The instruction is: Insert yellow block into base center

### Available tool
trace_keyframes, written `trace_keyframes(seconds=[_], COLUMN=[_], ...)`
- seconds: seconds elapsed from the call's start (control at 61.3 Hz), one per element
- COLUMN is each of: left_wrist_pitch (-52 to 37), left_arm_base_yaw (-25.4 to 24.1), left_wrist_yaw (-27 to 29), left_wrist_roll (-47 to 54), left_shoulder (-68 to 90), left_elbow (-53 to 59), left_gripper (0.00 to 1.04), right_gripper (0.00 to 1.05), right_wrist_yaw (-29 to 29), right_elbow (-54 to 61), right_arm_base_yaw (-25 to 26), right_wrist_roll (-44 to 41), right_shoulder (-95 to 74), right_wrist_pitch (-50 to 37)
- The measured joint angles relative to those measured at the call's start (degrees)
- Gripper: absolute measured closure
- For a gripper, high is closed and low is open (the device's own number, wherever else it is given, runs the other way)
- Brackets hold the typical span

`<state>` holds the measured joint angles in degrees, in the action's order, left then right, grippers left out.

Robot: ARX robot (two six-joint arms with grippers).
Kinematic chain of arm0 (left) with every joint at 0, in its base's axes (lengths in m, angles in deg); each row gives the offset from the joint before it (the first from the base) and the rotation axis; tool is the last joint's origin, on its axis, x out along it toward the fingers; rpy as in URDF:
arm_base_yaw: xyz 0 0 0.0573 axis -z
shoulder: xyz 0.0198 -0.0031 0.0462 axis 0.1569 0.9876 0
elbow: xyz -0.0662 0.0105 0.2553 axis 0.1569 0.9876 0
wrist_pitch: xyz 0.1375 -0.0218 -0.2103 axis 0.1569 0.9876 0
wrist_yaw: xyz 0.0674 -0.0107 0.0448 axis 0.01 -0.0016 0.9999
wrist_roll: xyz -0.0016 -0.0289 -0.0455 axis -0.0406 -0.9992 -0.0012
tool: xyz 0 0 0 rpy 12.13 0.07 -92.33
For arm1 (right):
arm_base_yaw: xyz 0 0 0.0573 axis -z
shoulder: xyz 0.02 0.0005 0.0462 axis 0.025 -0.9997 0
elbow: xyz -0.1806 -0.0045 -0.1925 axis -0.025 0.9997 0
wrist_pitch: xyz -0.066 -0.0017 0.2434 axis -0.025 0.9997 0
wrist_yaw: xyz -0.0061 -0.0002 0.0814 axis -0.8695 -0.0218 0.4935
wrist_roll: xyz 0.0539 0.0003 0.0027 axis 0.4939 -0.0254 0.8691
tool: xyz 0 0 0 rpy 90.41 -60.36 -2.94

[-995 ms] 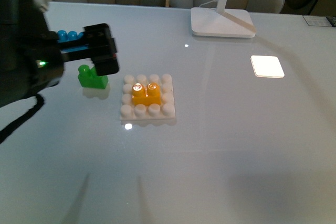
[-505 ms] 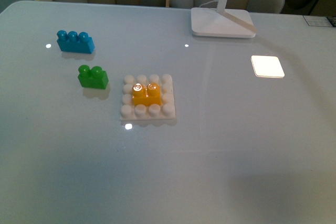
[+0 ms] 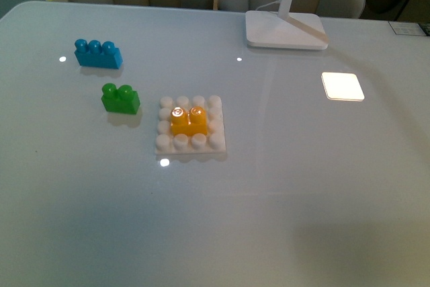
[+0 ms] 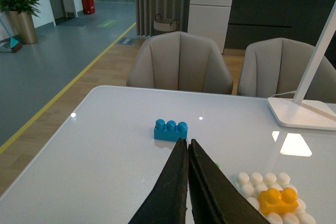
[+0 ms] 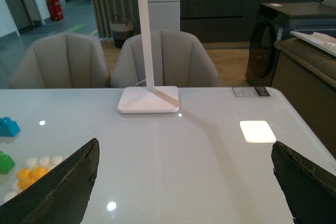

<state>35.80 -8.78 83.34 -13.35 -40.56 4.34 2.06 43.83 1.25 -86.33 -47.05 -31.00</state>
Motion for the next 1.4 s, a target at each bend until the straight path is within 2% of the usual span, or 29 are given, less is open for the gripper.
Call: trace_keyframes(seconds=[0.522,0.962,1.076,1.402], left_wrist_pitch=[16.15,23.71,33.18,33.79], left_arm_base_yaw=[0.00,0.00,0.00,0.00], left_wrist_yaw=[-0.02,-0.02,-0.04,-0.04], left_wrist_roll=[0.00,0.02,0.02,0.02], left_shoulder=[-17.00,-24.55,-32.72,-34.36], left_elbow=[0.02,0.02,-0.02,-0.02], left_gripper=[1.02,1.02,1.02,1.02], right_gripper=[0.09,0.09,0.09,0.09], right_wrist_yaw=[0.00,0.00,-0.02,0.00], right_elbow=[0.00,0.00,0.00,0.00], right_arm_base_yaw=[0.00,0.00,0.00,0.00], right_wrist_roll=[0.00,0.00,0.00,-0.02], right_shoulder=[0.00,0.00,0.00,0.00], right_wrist_pitch=[0.00,0.00,0.00,0.02])
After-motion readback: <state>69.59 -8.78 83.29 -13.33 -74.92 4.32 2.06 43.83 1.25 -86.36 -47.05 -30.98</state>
